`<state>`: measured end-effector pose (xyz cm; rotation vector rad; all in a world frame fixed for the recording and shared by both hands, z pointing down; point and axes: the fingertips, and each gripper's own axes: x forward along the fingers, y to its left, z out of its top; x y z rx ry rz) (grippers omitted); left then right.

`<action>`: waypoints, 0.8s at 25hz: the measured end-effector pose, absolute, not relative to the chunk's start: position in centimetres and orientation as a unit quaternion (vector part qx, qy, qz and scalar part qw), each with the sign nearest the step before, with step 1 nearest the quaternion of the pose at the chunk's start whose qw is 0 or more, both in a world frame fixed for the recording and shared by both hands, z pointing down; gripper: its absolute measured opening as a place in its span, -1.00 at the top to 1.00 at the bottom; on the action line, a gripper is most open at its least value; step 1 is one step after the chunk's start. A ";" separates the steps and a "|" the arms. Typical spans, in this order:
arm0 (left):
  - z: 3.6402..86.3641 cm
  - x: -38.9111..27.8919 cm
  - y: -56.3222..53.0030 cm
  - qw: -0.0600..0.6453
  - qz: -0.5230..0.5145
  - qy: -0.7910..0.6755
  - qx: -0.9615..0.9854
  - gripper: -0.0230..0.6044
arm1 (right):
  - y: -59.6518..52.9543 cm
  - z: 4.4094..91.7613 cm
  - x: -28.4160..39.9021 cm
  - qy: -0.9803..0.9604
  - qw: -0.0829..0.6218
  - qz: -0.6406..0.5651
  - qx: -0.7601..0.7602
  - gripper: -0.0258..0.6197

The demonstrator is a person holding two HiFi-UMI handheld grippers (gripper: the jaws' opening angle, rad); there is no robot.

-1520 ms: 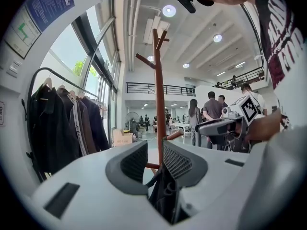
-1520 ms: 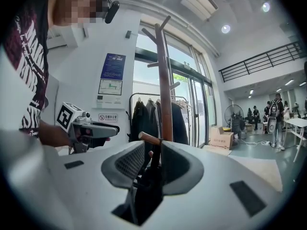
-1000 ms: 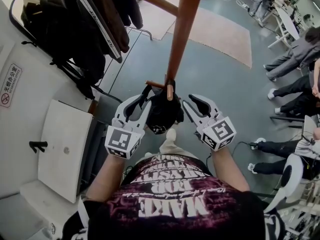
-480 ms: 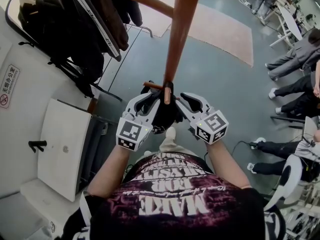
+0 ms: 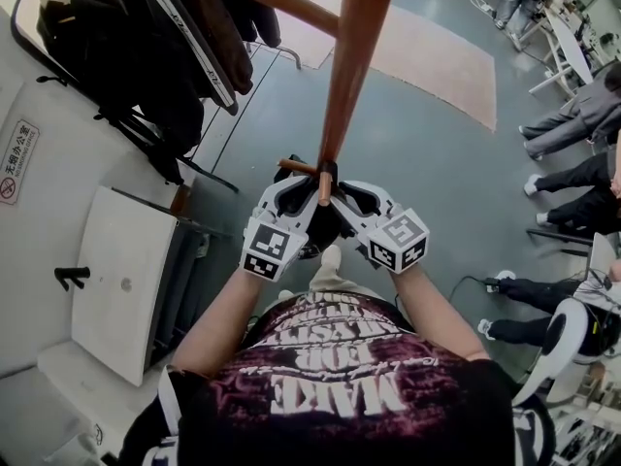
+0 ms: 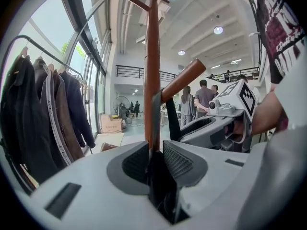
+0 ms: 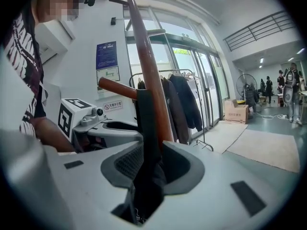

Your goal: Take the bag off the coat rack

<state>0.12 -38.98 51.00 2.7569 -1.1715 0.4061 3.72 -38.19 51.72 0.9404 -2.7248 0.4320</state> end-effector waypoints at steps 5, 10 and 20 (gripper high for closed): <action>51.4 0.3 -39.6 0.053 0.145 -0.402 0.902 0.74 | -38.4 51.8 3.2 -0.927 0.108 0.144 0.330 0.67; 51.5 0.5 -39.9 0.050 0.151 -0.422 0.892 0.82 | -38.5 51.9 3.1 -0.923 0.117 0.125 0.343 0.78; 50.8 -0.8 -39.1 0.069 0.123 -0.441 0.886 0.90 | -38.2 51.1 3.6 -0.915 0.100 0.151 0.360 0.90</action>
